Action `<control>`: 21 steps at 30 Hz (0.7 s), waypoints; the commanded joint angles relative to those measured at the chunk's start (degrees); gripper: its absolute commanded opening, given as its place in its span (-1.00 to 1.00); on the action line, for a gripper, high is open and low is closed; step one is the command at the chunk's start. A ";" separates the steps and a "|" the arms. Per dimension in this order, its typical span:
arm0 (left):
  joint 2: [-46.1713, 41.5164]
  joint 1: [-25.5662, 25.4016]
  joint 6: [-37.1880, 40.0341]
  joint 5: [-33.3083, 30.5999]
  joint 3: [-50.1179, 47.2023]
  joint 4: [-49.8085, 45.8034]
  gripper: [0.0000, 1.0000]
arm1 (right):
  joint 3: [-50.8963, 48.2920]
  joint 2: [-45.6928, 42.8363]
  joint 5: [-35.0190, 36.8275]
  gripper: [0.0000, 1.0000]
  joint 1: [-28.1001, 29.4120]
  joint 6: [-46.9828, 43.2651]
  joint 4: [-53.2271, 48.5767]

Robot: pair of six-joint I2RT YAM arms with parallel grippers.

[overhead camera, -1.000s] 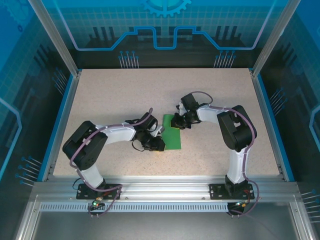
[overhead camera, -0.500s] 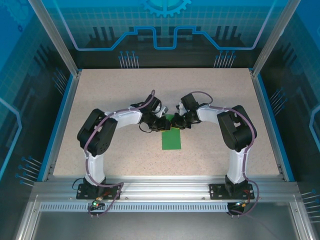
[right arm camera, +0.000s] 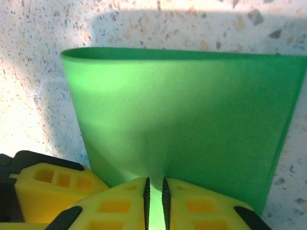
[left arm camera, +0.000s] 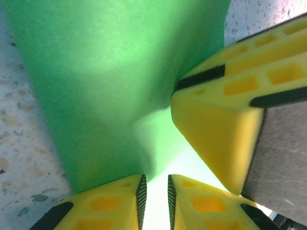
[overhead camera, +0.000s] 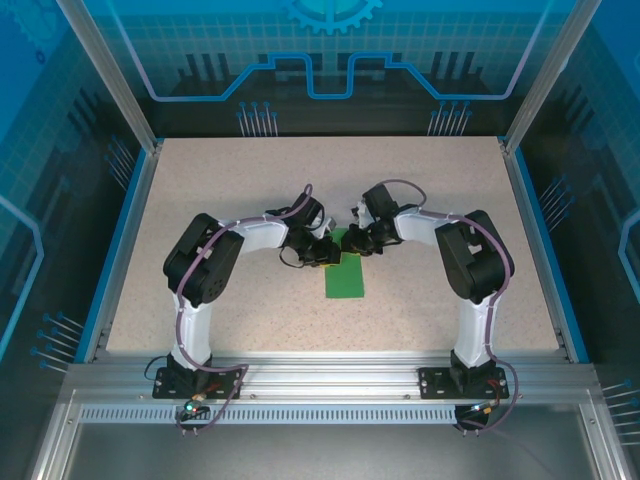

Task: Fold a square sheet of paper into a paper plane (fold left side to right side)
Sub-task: Hold the square sheet of paper at the center of the table.

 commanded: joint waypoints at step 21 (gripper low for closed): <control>0.02 -0.82 -1.60 -2.48 -2.35 -0.86 -0.54 | -15.25 -15.28 2.49 -0.64 4.25 0.39 -5.90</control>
